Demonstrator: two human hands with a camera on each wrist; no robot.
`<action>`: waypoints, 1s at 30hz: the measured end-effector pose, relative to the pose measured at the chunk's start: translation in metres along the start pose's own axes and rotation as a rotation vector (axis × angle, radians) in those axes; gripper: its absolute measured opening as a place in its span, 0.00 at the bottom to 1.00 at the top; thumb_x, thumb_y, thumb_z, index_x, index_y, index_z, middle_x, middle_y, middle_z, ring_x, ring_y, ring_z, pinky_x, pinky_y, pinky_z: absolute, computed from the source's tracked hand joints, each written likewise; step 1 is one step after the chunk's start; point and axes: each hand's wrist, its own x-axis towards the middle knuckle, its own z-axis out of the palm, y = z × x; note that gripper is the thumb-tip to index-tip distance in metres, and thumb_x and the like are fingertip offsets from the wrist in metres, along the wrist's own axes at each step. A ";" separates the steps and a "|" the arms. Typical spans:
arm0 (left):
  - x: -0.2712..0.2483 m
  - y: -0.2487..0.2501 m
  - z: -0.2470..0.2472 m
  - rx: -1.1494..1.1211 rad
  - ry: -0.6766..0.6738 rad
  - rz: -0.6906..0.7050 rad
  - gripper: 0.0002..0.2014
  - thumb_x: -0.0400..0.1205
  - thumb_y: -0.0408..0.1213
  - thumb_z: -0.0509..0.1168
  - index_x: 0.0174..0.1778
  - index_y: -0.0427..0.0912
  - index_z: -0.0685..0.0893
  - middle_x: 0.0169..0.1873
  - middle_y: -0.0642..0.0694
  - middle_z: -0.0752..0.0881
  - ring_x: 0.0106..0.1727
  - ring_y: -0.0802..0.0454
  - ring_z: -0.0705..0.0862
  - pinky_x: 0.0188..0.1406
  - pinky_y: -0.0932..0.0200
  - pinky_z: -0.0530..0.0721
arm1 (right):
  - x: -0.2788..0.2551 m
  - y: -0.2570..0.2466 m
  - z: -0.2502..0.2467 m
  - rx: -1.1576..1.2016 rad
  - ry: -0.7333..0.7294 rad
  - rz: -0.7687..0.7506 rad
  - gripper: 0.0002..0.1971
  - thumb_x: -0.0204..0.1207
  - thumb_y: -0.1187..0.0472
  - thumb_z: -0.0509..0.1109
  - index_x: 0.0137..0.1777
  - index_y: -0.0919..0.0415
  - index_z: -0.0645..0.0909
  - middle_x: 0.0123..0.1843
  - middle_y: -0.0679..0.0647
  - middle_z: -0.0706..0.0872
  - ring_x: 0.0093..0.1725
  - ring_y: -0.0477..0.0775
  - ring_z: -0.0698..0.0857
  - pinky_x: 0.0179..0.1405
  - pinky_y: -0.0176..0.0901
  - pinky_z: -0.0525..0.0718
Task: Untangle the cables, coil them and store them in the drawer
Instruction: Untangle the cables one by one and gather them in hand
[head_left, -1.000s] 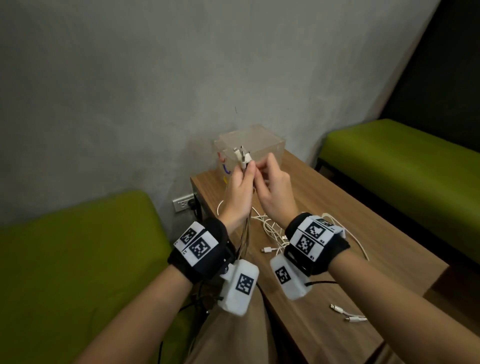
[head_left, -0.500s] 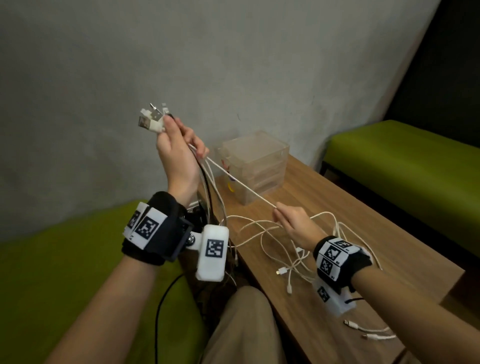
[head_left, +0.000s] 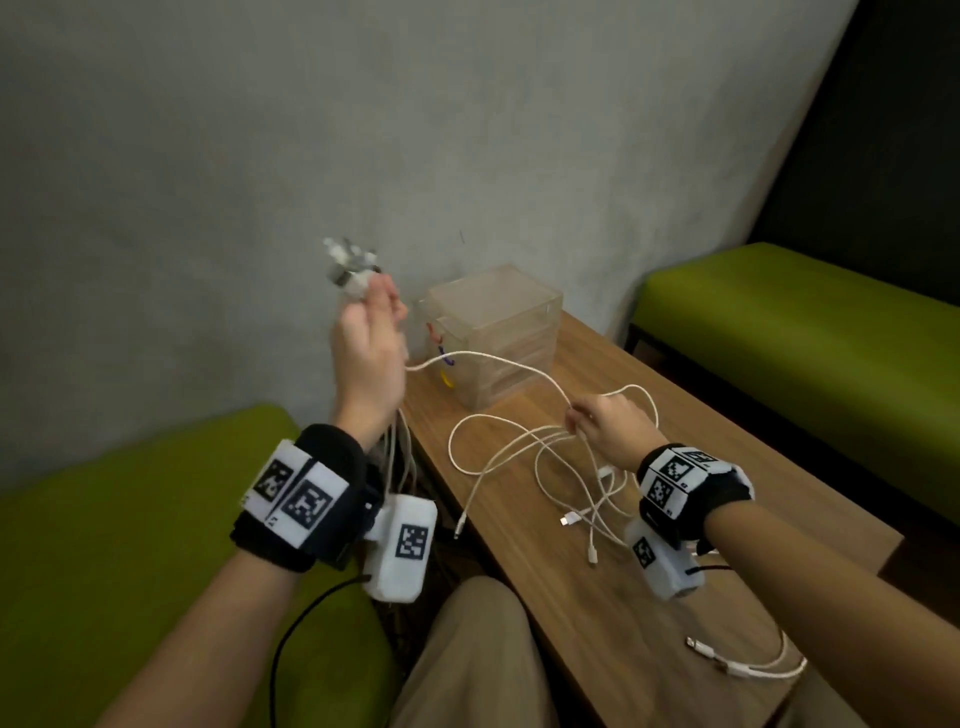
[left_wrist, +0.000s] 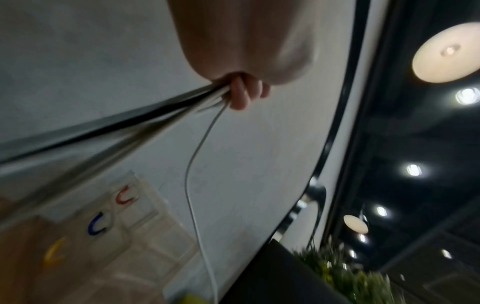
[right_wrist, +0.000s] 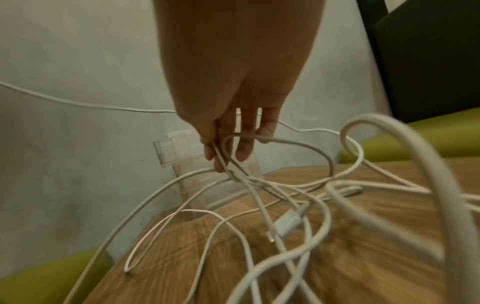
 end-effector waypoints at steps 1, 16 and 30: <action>-0.006 -0.006 0.005 0.084 -0.081 -0.005 0.17 0.81 0.52 0.48 0.30 0.53 0.75 0.17 0.58 0.75 0.17 0.63 0.67 0.22 0.60 0.66 | 0.001 -0.002 -0.004 0.005 0.033 -0.012 0.12 0.82 0.60 0.56 0.40 0.56 0.79 0.41 0.51 0.85 0.44 0.56 0.84 0.42 0.47 0.79; -0.059 -0.018 0.093 0.101 -0.580 -0.265 0.15 0.87 0.40 0.50 0.36 0.47 0.76 0.18 0.52 0.71 0.19 0.61 0.72 0.34 0.54 0.76 | -0.012 -0.019 -0.015 0.068 0.575 -0.386 0.14 0.77 0.57 0.63 0.57 0.62 0.83 0.39 0.53 0.90 0.33 0.52 0.87 0.33 0.35 0.80; -0.041 -0.001 0.074 0.019 -0.228 -0.057 0.17 0.86 0.43 0.48 0.33 0.51 0.74 0.21 0.56 0.75 0.21 0.63 0.72 0.26 0.62 0.70 | -0.008 0.003 0.018 -0.046 0.150 0.002 0.09 0.79 0.55 0.66 0.53 0.56 0.85 0.50 0.51 0.87 0.50 0.52 0.81 0.41 0.43 0.78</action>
